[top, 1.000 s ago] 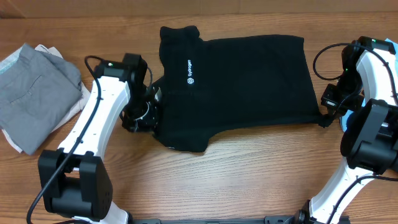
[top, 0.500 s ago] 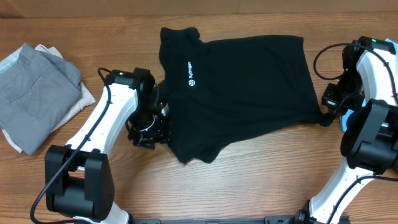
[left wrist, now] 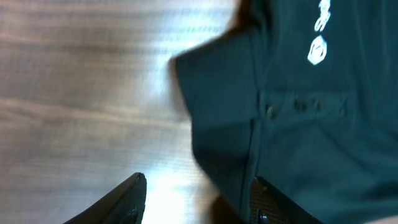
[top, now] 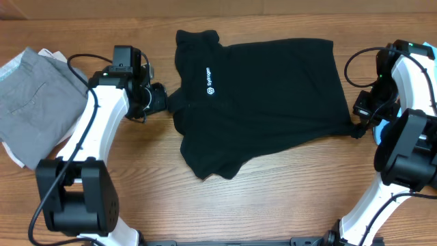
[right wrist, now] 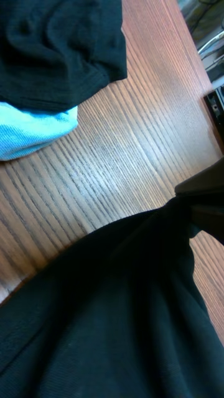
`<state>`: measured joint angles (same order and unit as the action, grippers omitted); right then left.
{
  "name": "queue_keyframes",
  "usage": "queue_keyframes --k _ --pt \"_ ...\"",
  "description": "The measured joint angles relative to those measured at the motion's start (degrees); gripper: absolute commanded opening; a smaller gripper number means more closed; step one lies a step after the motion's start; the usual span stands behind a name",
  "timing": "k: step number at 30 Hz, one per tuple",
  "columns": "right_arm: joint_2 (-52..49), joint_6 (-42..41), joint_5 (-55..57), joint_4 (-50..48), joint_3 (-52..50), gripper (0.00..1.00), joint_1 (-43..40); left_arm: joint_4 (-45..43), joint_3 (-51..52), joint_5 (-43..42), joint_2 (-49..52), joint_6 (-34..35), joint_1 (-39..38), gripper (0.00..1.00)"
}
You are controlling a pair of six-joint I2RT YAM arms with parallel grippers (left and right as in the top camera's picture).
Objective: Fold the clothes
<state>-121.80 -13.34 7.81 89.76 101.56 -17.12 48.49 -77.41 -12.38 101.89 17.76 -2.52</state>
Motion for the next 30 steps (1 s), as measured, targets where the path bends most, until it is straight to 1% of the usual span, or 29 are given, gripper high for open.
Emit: queue_keyframes --k 7,9,13,14,15,16,18,19,25,30 --pt "0.0 0.0 -0.1 -0.2 0.0 0.04 0.0 -4.3 0.0 -0.5 6.1 0.9 0.0 0.56" --pt "0.0 0.0 -0.1 -0.2 0.0 0.04 0.0 -6.0 0.0 -1.9 8.4 1.2 0.0 0.56" --pt "0.0 0.1 -0.1 -0.2 0.0 0.04 0.0 -10.6 0.0 -6.6 12.7 1.4 0.0 0.51" --pt "0.0 0.0 -0.1 -0.2 0.0 0.04 0.0 -11.8 0.0 -7.8 13.6 1.4 0.0 0.48" --pt "0.0 0.1 -0.1 -0.2 0.0 0.04 0.0 -12.6 0.0 -8.8 14.1 1.5 0.0 0.41" --pt "0.0 0.0 -0.1 -0.2 0.0 0.04 0.0 -13.2 0.0 -9.5 14.4 1.5 0.0 0.33" --pt "0.0 0.0 -0.1 -0.2 0.0 0.04 0.0 -14.4 0.0 -10.6 14.7 1.7 0.0 0.11" --pt "0.0 0.0 -0.1 -0.3 0.0 0.04 0.0 -15.2 0.0 -11.2 14.7 1.9 0.0 0.04" --pt "0.0 0.0 -0.1 -0.5 0.0 0.04 0.0 -16.4 0.0 -12.6 14.7 1.7 0.0 0.04" --pt "0.0 0.0 -0.1 -0.6 0.0 0.04 0.0 -14.5 -0.2 -12.4 14.6 1.0 0.0 0.04"
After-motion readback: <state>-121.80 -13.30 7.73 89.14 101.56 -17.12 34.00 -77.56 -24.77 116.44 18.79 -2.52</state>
